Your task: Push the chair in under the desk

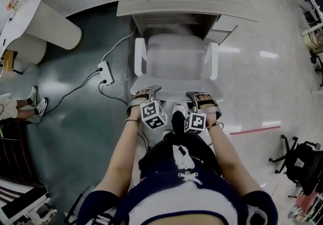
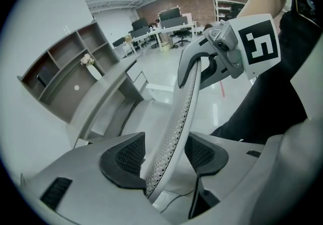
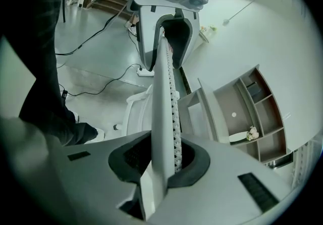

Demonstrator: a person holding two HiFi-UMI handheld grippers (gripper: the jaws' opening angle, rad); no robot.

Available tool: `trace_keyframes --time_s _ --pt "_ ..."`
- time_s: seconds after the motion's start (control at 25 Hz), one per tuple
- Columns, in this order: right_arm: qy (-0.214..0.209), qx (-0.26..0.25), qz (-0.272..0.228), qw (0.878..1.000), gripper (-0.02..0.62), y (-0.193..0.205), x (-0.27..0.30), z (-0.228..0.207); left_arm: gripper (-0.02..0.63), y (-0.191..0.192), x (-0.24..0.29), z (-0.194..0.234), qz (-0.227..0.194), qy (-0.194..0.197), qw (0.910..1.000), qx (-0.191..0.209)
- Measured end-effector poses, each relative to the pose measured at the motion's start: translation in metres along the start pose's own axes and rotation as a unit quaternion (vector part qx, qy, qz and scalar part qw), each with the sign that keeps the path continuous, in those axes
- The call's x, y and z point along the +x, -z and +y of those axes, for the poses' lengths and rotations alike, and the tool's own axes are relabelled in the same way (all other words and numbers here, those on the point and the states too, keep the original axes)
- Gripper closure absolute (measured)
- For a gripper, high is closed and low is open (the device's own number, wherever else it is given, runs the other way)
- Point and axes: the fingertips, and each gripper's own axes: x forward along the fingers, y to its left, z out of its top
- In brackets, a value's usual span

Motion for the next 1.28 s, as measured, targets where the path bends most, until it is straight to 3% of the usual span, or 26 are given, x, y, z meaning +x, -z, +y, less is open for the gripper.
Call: trace_keyframes --time_s 0.48,0.64,1.28 --pt "-0.006 -0.009 0.008 1.0 0.549 0.01 0.035 -0.04 0.357 -0.011 0.016 0.045 -0.019 -0.033 0.9993 0.006" --pt "-0.029 0.001 0.012 1.0 0.554 0.017 0.043 -0.045 0.357 -0.017 0.022 0.054 -0.021 -0.036 0.9991 0.004" --pt "-0.03 -0.01 0.014 0.999 0.552 0.032 0.065 -0.08 0.353 -0.032 0.037 0.088 -0.035 -0.069 0.9969 0.012"
